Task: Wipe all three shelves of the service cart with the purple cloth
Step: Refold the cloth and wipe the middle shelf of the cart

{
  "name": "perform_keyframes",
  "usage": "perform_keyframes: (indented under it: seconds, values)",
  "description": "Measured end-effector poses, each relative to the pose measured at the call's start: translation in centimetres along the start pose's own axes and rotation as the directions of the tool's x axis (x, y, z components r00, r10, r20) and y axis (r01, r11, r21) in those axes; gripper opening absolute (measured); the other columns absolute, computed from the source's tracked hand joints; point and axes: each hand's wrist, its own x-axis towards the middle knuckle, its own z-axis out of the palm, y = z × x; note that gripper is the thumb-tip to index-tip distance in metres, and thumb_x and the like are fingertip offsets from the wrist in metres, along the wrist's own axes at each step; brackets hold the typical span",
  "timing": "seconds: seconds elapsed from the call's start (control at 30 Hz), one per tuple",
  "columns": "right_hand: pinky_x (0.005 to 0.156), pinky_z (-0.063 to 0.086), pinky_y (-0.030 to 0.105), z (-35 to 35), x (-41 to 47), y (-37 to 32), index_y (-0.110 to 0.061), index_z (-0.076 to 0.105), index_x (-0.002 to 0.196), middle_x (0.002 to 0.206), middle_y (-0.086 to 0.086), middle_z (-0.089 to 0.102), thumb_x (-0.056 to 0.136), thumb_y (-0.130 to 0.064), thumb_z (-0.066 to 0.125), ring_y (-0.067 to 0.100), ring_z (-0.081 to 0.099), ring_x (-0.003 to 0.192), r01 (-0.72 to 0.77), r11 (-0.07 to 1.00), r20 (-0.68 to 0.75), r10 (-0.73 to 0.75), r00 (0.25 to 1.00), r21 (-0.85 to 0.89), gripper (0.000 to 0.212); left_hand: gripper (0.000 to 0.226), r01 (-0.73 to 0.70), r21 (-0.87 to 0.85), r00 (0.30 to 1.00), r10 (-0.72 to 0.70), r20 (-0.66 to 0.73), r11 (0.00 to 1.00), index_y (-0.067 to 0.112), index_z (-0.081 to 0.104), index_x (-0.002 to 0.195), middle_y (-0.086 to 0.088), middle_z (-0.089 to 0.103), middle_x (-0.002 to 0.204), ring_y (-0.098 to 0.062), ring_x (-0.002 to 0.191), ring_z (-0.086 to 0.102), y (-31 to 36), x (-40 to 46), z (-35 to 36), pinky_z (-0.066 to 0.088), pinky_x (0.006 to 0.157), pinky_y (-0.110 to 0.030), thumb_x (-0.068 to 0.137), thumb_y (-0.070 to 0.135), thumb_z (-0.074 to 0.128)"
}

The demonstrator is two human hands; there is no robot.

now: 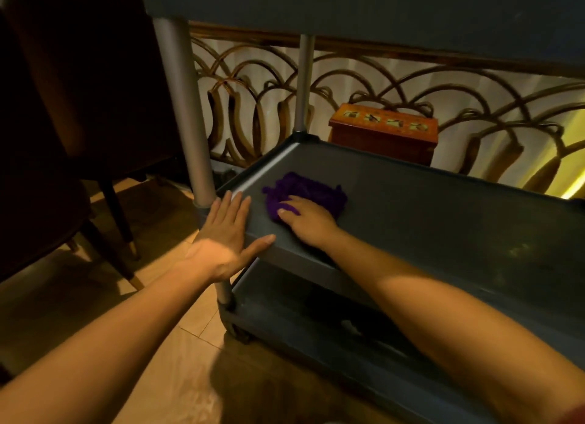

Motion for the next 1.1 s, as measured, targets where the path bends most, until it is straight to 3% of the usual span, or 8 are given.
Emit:
perform_keyframes:
  seconds: [0.07, 0.17, 0.27, 0.4, 0.5, 0.63, 0.83, 1.1]
  values:
    - [0.114, 0.033, 0.042, -1.7, -0.4, 1.0, -0.032, 0.054, 0.142, 0.155, 0.001, 0.049, 0.097, -0.064, 0.037, 0.026, 0.046, 0.14, -0.03, 0.999, -0.04, 0.03, 0.999, 0.01, 0.058, 0.113, 0.0, -0.02, 1.0, 0.001, 0.018, 1.0, 0.018, -0.005, 0.159, -0.008, -0.008, 0.169, -0.022, 0.154, -0.015, -0.4, -0.2, -0.2, -0.011, 0.123, -0.039, 0.077, 0.094, 0.013]
    - [0.119, 0.026, 0.054, -4.0, -0.3, 4.0, -0.042, 0.043, 0.148, 0.163, 0.003, 0.036, 0.083, -0.085, 0.016, 0.032, 0.032, 0.147, -0.161, 0.958, -0.175, 0.12, 0.977, -0.239, 0.082, 0.116, 0.011, -0.025, 1.0, -0.01, 0.029, 1.0, 0.017, -0.007, 0.158, -0.007, -0.011, 0.169, -0.021, 0.154, -0.017, -0.1, -0.2, 0.0, -0.012, 0.123, -0.038, 0.075, 0.095, 0.014]
    - [0.12, 0.014, 0.063, -2.6, 1.0, 4.2, -0.046, 0.035, 0.151, 0.167, 0.004, 0.024, 0.081, -0.086, 0.027, 0.039, 0.016, 0.152, -0.235, 0.93, -0.132, 0.205, 0.97, -0.282, 0.081, 0.12, 0.038, -0.031, 0.999, -0.037, 0.019, 0.999, 0.018, -0.008, 0.158, -0.007, -0.011, 0.169, -0.021, 0.154, -0.016, 0.4, -0.1, 0.6, -0.01, 0.124, -0.04, 0.071, 0.098, 0.011]
    - [0.114, 0.033, 0.054, -0.4, 3.6, 1.2, -0.031, 0.06, 0.135, 0.151, 0.004, 0.05, 0.093, -0.06, 0.039, 0.035, 0.041, 0.137, -0.13, 0.975, -0.242, 0.084, 0.967, -0.181, 0.055, 0.121, 0.036, -0.06, 0.999, -0.035, 0.014, 0.998, 0.017, -0.009, 0.159, -0.007, -0.012, 0.169, -0.021, 0.155, -0.015, 0.1, -0.1, 0.7, -0.01, 0.123, -0.038, 0.072, 0.097, 0.016]
    - [0.106, 0.043, 0.043, 0.1, 3.4, -0.9, -0.028, 0.061, 0.135, 0.141, 0.009, 0.059, 0.096, -0.055, 0.049, 0.031, 0.055, 0.126, -0.004, 0.993, -0.114, 0.017, 0.993, 0.118, 0.049, 0.12, 0.045, -0.169, 0.999, -0.046, 0.003, 0.985, 0.018, -0.006, 0.16, -0.007, -0.006, 0.17, -0.021, 0.156, -0.007, 0.4, -0.3, -0.2, 0.0, 0.127, -0.042, 0.072, 0.096, 0.024]
    - [0.115, 0.031, 0.058, 2.2, 1.9, -3.6, -0.041, 0.047, 0.144, 0.157, 0.004, 0.045, 0.098, -0.057, 0.038, 0.036, 0.035, 0.145, 0.252, 0.946, 0.048, -0.247, 0.968, -0.205, 0.049, 0.094, 0.07, -0.626, 0.979, -0.176, -0.108, 0.776, 0.023, 0.013, 0.159, -0.011, 0.03, 0.164, -0.029, 0.15, 0.029, 1.2, 0.2, -0.9, 0.024, 0.122, -0.052, 0.087, 0.078, 0.038]
    - [0.102, 0.049, 0.044, -1.4, -4.3, -0.6, -0.025, 0.068, 0.124, 0.132, 0.003, 0.068, 0.097, -0.027, 0.056, 0.025, 0.061, 0.118, 0.3, 0.938, 0.059, -0.294, 0.954, -0.175, 0.03, 0.085, 0.158, -0.204, 0.98, -0.178, -0.088, 0.966, 0.024, 0.016, 0.16, -0.01, 0.011, 0.169, -0.028, 0.155, 0.01, 2.2, 0.1, 0.0, 0.009, 0.124, -0.045, 0.091, 0.074, 0.015]
    - [0.102, 0.049, 0.042, -9.1, -20.1, 12.2, -0.032, 0.062, 0.133, 0.144, -0.001, 0.061, 0.092, -0.03, 0.063, 0.027, 0.059, 0.128, -0.12, 0.893, -0.166, 0.052, 0.985, -0.434, 0.041, 0.071, 0.247, 0.007, 0.969, -0.246, -0.034, 0.969, 0.022, 0.033, 0.154, -0.011, 0.018, 0.168, -0.031, 0.154, 0.016, 1.4, 1.6, 1.0, 0.014, 0.123, -0.048, 0.097, 0.063, 0.022]
